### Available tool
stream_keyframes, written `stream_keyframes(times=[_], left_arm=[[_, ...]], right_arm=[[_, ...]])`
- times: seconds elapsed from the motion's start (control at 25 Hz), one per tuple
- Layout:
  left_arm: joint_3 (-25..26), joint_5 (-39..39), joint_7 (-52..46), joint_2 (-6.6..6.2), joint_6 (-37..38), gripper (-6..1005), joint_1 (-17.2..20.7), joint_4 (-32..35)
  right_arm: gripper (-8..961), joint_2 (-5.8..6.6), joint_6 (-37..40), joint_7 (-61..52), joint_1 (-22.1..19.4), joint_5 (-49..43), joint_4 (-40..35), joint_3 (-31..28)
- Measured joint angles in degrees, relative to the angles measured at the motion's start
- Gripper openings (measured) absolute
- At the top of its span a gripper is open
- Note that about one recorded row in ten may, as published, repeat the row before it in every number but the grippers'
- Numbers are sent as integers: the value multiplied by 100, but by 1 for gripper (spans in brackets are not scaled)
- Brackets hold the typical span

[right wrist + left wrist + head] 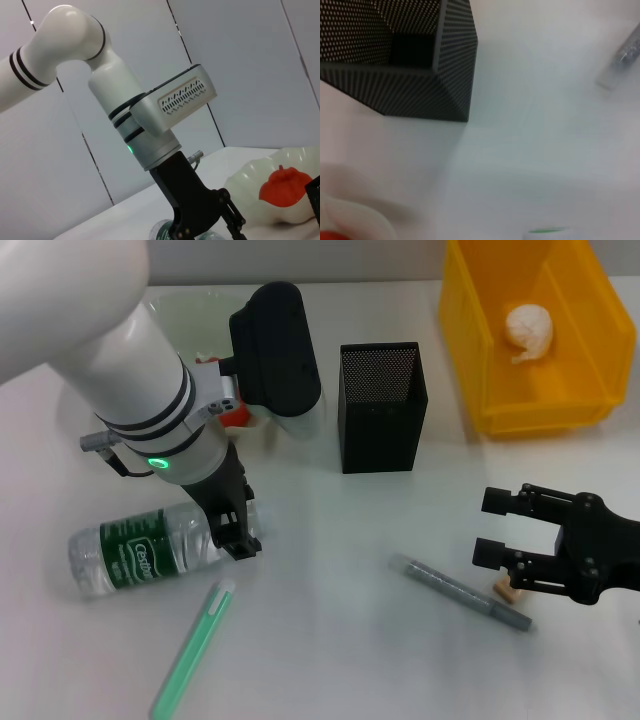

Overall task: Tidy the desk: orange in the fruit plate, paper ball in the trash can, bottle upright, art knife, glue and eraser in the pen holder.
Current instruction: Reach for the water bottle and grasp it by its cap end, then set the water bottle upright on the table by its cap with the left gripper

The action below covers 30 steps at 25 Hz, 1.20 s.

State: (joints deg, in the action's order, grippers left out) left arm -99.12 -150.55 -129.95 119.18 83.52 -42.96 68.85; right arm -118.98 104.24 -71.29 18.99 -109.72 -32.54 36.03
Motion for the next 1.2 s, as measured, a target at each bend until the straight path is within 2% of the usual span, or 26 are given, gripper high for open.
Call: stream_keyframes(times=[0.28, 0.44, 0.88, 1.08, 1.2], left_arm=[[-229, -256, -292, 0, -134, 614, -193, -373], [-190, -210, -288, -1, -116, 617, -209, -326], [-222, -229, -300, -1, -122, 476, -252, -353], [-172, -193, -275, -1, -116, 453, -221, -174], [-127, -137, -251, 0, -19, 449, -71, 284]], right_arm=[[742, 1, -7, 2, 0, -7, 2, 4], [742, 0, -9, 2, 0, -5, 2, 3], [741, -2, -10, 2, 0, -3, 2, -1], [741, -2, -9, 2, -1, 9, 2, -1], [741, -2, -10, 2, 0, 11, 2, 0]])
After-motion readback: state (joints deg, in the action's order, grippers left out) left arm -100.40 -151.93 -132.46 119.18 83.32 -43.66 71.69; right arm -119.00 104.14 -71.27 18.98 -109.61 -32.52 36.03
